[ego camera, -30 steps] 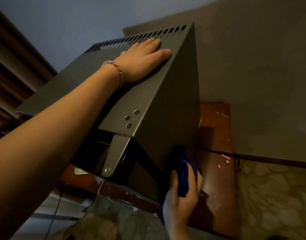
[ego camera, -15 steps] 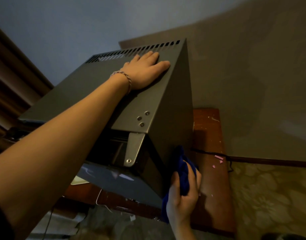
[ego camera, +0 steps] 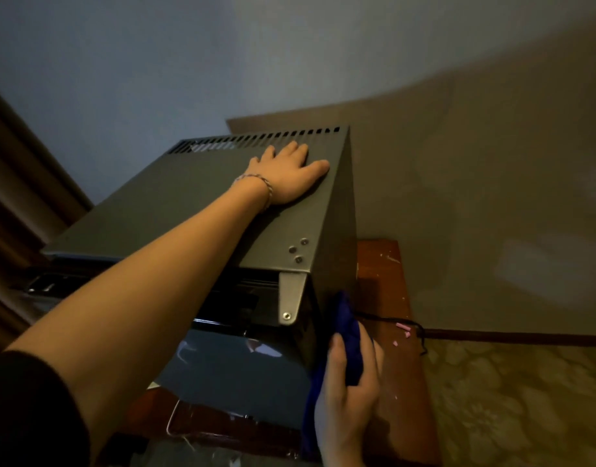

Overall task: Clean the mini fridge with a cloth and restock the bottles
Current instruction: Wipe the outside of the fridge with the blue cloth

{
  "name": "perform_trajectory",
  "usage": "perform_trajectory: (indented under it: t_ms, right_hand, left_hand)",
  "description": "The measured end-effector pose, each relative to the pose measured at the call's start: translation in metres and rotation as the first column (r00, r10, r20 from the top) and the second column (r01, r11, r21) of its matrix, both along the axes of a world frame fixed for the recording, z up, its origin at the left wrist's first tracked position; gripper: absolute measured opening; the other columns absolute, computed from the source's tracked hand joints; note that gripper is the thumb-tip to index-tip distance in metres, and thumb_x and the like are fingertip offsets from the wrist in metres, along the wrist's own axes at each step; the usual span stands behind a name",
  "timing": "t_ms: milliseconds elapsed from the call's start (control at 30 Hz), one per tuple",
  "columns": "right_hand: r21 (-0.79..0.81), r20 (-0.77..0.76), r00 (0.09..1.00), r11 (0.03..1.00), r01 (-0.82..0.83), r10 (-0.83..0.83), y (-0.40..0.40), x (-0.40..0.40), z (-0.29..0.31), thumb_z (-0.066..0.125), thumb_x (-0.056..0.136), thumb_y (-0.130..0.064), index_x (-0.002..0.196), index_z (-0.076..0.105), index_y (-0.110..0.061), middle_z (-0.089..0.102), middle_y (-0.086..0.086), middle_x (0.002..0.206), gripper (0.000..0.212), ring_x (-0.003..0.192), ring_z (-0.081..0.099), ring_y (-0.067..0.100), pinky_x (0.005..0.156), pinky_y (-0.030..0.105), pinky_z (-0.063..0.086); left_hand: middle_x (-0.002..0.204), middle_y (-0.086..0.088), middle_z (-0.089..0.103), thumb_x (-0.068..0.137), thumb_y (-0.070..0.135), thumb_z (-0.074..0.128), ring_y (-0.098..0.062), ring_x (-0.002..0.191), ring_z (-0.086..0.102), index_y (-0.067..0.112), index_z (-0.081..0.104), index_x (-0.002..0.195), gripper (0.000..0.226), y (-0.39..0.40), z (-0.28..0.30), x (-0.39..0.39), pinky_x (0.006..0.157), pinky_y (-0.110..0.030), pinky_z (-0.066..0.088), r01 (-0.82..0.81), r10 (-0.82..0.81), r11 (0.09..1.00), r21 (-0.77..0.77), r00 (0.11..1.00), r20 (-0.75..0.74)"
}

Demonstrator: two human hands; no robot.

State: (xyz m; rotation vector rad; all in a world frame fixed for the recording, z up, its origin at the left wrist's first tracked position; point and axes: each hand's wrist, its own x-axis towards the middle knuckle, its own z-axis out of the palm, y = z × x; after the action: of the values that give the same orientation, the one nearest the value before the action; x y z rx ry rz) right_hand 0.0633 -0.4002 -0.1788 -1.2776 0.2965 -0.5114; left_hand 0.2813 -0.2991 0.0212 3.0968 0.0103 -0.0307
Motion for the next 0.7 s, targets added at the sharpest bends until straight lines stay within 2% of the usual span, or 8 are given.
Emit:
perform_trajectory:
  t_ms: [67,133,300,367,433,533,633,700]
  right_hand:
    - [-0.079,0.120,0.993,0.997,0.026,-0.016,0.000,-0.003,0.040,0.059,0.082,-0.049,0.118,0.069,-0.016,0.061,0.001,0.122,0.050,0.114,0.059,0.002,0.091,0.009,0.043]
    - [-0.125,0.201,0.980,0.992,0.022,0.004,-0.002,-0.007,0.076,0.058,0.084,-0.047,0.117,0.067,-0.026,0.062,-0.002,0.122,0.041,0.113,0.059,0.000,0.088,0.005,0.042]
    - [-0.202,0.276,0.959,0.979,-0.004,0.061,-0.007,-0.020,0.122,0.060,0.084,-0.053,0.112,0.065,-0.050,0.063,-0.004,0.121,0.029,0.110,0.064,0.014,0.090,0.028,0.053]
    - [-0.364,0.330,0.939,0.931,0.028,0.101,-0.009,-0.021,0.135,0.062,0.086,-0.051,0.116,0.064,-0.048,0.061,-0.005,0.121,0.030,0.111,0.063,0.016,0.092,0.027,0.051]
    - [-0.631,0.327,0.928,0.772,0.072,0.180,-0.010,-0.019,0.148,0.063,0.087,-0.051,0.117,0.067,-0.038,0.058,-0.005,0.119,0.033,0.110,0.061,0.019,0.095,0.037,0.049]
    - [-0.911,0.209,0.944,0.402,0.093,0.256,-0.009,-0.015,0.165,0.059,0.083,-0.056,0.115,0.067,-0.036,0.056,-0.004,0.114,0.038,0.106,0.053,0.028,0.087,0.049,0.047]
    - [-0.989,0.134,0.956,0.091,0.114,0.260,0.001,-0.015,0.176,0.052,0.081,-0.062,0.110,0.064,-0.040,0.055,-0.005,0.112,0.038,0.106,0.050,0.028,0.077,0.047,0.043]
    - [-0.990,0.119,0.949,-0.034,0.135,0.293,0.016,-0.013,0.181,0.052,0.080,-0.061,0.107,0.063,-0.040,0.056,-0.005,0.111,0.037,0.104,0.051,0.028,0.073,0.044,0.039]
  left_hand:
    - [0.166,0.002,0.008,0.095,0.071,0.022,-0.033,0.151,0.008,0.026,0.017,0.157,0.077,0.002,0.000,-0.002,0.120,-0.054,0.012,0.024,-0.024,1.000,-0.010,1.000,-0.001]
    - [0.166,-0.001,0.010,0.096,0.069,0.023,-0.034,0.150,0.010,0.024,0.019,0.157,0.076,0.005,0.001,-0.004,0.120,-0.054,0.014,0.059,-0.059,0.998,-0.022,0.998,-0.002]
    - [0.166,-0.003,0.004,0.100,0.062,0.028,-0.029,0.152,0.004,0.020,0.012,0.158,0.074,0.033,0.016,-0.032,0.123,-0.047,0.009,0.221,-0.225,0.974,-0.040,0.967,-0.123]
    - [0.166,-0.003,0.004,0.100,0.059,0.031,-0.025,0.152,0.004,0.020,0.012,0.158,0.072,0.067,0.021,-0.054,0.124,-0.042,0.007,0.273,-0.277,0.961,-0.046,0.950,-0.143]
    - [0.166,-0.001,0.005,0.100,0.058,0.032,-0.022,0.152,0.005,0.022,0.013,0.158,0.071,0.109,0.024,-0.079,0.124,-0.040,0.007,0.292,-0.294,0.956,-0.036,0.944,-0.151]
    - [0.165,0.002,0.010,0.101,0.055,0.032,-0.017,0.152,0.009,0.024,0.016,0.158,0.066,0.178,0.024,-0.118,0.124,-0.036,0.007,0.262,-0.265,0.964,-0.041,0.955,-0.132]
    - [0.165,0.003,0.012,0.100,0.057,0.029,-0.017,0.151,0.010,0.026,0.019,0.157,0.066,0.242,0.014,-0.152,0.123,-0.033,0.006,0.186,-0.189,0.981,-0.053,0.980,-0.058]
    - [0.164,0.003,0.016,0.102,0.052,0.031,-0.019,0.151,0.014,0.029,0.023,0.156,0.060,0.276,0.002,-0.171,0.122,-0.032,0.006,0.114,-0.112,0.990,-0.080,0.993,0.035]
